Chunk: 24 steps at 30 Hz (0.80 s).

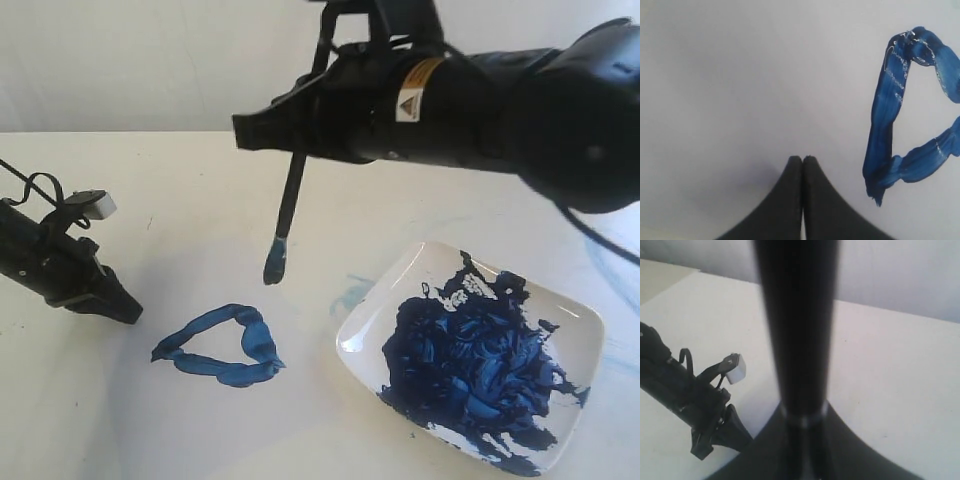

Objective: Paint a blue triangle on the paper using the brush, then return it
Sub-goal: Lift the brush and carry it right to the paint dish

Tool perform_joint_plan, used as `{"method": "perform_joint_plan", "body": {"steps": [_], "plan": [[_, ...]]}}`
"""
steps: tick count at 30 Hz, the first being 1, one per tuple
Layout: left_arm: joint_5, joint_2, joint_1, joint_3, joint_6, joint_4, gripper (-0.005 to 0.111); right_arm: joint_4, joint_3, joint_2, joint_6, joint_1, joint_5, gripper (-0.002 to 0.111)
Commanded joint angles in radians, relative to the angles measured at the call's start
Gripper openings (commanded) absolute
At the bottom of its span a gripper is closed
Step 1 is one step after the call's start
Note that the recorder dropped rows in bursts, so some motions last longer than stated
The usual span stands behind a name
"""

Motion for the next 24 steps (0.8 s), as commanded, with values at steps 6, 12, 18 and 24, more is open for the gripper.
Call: {"method": "perform_joint_plan", "body": {"steps": [6,12,18,24], "plan": [[0.020,-0.182,0.002,0.006,-0.001,-0.029,0.000,-0.015,0.001,-0.151,-0.012,-0.141,0.165,0.000],[0.044,-0.438,0.002,0.010,-0.089,0.048,0.000,-0.015,0.003,-0.222,-0.012,-0.228,0.283,0.000],[0.027,-0.727,0.002,0.113,-0.185,0.136,0.000,-0.016,0.003,-0.269,0.008,-0.307,0.382,0.000],[0.019,-1.000,0.003,0.259,-0.307,0.234,0.000,-0.016,0.003,-0.277,0.042,-0.390,0.472,0.000]]}}
